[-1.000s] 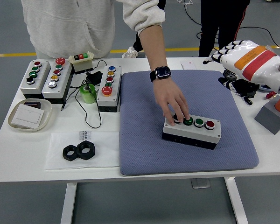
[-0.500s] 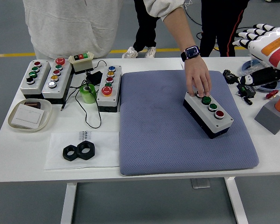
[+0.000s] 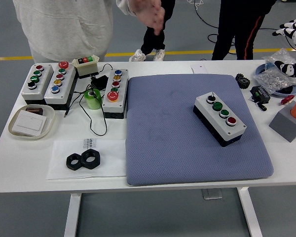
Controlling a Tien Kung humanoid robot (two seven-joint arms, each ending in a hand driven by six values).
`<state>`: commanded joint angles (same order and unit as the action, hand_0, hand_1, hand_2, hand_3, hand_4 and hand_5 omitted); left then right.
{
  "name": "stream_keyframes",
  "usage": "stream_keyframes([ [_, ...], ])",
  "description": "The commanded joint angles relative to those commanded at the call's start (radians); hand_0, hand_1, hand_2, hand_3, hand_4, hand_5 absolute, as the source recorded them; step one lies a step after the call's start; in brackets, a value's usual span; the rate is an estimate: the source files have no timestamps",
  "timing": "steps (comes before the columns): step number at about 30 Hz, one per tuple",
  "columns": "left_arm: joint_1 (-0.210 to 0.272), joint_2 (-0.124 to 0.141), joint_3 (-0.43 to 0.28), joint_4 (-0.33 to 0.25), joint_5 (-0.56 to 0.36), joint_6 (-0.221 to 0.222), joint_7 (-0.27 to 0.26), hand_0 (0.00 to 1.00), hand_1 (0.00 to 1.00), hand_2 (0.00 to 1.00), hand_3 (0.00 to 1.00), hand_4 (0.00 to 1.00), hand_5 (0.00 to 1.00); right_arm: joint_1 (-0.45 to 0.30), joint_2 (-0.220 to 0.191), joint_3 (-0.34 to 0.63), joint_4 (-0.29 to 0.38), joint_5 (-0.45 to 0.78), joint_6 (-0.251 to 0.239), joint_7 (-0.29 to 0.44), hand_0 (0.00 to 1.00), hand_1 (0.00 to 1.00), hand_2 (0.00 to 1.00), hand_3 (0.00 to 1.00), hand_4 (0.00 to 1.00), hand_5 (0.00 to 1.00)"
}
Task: Pick up the button,place it on the desk,press the button,press the button
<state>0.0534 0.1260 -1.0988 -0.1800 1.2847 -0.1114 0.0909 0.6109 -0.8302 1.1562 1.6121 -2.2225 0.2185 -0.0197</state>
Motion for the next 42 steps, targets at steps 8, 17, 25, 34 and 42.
stream_keyframes([
  [8,-0.003,0.001,0.006,0.0,-0.005,0.0,-0.001,0.742,0.912,0.983,0.946,0.61,0.998,-0.03,0.001,-0.002,-0.011,0.188,-0.06,-0.008,0.915,0.876,0.852,0.817,0.664,0.449],
  [17,-0.005,0.001,0.011,0.0,-0.011,0.001,-0.003,0.742,0.912,0.983,0.946,0.609,0.998,-0.043,-0.002,-0.09,-0.051,0.548,-0.109,-0.003,0.911,0.873,0.849,0.821,0.645,0.441],
  [25,-0.01,0.002,0.022,0.0,-0.022,0.002,-0.005,0.742,0.912,0.983,0.946,0.608,0.998,-0.043,-0.007,-0.109,-0.082,0.911,-0.125,0.023,0.898,0.86,0.836,0.81,0.636,0.481],
  [34,-0.013,0.004,0.026,0.0,-0.025,0.002,-0.007,0.742,0.912,0.984,0.946,0.609,0.998,-0.049,-0.018,-0.127,-0.092,1.222,-0.143,0.039,0.895,0.857,0.827,0.808,0.635,0.493],
  [42,-0.021,0.002,0.021,0.0,-0.021,0.002,-0.005,0.742,0.912,0.983,0.946,0.608,0.998,-0.055,-0.028,-0.122,-0.103,1.202,-0.141,0.031,0.895,0.854,0.825,0.807,0.636,0.505],
])
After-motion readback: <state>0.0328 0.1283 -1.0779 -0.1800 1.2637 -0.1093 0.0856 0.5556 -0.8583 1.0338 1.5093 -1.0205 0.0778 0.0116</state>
